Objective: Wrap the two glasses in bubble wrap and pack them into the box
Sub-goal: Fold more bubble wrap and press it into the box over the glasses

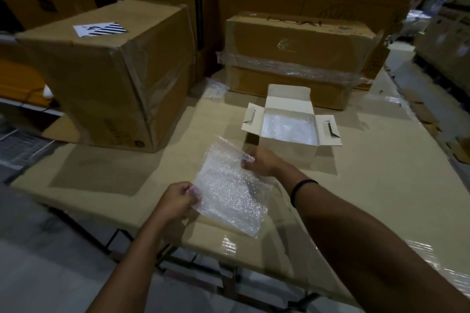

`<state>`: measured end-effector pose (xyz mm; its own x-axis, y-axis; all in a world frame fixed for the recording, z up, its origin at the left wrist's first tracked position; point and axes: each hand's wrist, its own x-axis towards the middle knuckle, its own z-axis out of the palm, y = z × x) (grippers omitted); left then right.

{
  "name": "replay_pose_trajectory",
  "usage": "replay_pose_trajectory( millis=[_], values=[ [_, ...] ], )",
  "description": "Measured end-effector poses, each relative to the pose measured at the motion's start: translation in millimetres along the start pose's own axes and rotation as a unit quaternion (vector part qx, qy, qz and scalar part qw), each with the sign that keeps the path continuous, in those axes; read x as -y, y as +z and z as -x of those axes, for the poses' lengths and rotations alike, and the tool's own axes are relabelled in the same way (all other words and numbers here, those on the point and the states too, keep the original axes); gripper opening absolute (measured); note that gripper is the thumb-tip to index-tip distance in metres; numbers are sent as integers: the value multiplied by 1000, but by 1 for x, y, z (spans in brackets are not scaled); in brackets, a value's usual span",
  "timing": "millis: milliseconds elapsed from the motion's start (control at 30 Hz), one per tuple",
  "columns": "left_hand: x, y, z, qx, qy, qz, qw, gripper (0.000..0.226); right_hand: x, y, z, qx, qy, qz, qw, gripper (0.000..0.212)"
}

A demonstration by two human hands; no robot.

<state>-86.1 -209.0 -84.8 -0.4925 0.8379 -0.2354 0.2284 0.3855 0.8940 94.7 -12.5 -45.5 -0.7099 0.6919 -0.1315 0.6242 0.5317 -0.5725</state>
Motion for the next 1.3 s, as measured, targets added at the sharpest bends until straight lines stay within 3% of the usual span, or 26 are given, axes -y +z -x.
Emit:
replay_pose_trajectory(
  millis=[133, 233, 333, 400, 467, 567, 733, 900, 1000, 1067, 1100, 1200, 1300],
  values=[
    [0, -12, -4, 57, -37, 42, 997, 21, -2, 19, -20, 33, 30, 77, 996, 24],
    [-3, -20, -10, 78, -21, 45, 996, 32, -10, 27, -28, 3, 45, 116, 992, 31],
    [-15, -24, -17, 80, -10, 79, 994, 41, -12, 18, -21, 3, 74, 44, 996, 25],
    [-24, -23, -23, 73, 12, 112, 991, 28, -14, 4, -3, -13, 73, -17, 997, 16],
    [-34, -18, -29, 98, 29, 160, 982, 10, -18, -12, 24, -63, 91, -81, 991, 14],
    [-52, 3, -42, 145, 43, 180, 972, 10, -28, -33, 71, -140, 119, -171, 968, 8],
    [-76, 58, -73, 123, 107, 72, 984, 28, -51, -32, 130, -247, 208, -252, 912, 14],
    [-82, 98, -80, 36, 120, 39, 991, 65, -69, -9, 147, -156, 329, -208, 908, 36],
    [-70, 100, -66, -49, 156, -63, 984, 67, -76, -10, 149, -195, 346, -264, 879, 31],
    [-58, 102, -48, -46, 241, -223, 944, 56, -81, -13, 149, -214, 337, -299, 867, 22],
    [-53, 103, -39, -10, 270, -297, 916, 55, -83, -14, 148, -208, 337, -304, 867, 20],
    [-37, 108, -33, 112, 236, -452, 853, 65, -81, -13, 141, -169, 347, -263, 884, 26],
    [-31, 105, -47, 135, 210, -502, 828, 66, -78, -8, 136, -135, 349, -157, 914, 25]
  ],
)
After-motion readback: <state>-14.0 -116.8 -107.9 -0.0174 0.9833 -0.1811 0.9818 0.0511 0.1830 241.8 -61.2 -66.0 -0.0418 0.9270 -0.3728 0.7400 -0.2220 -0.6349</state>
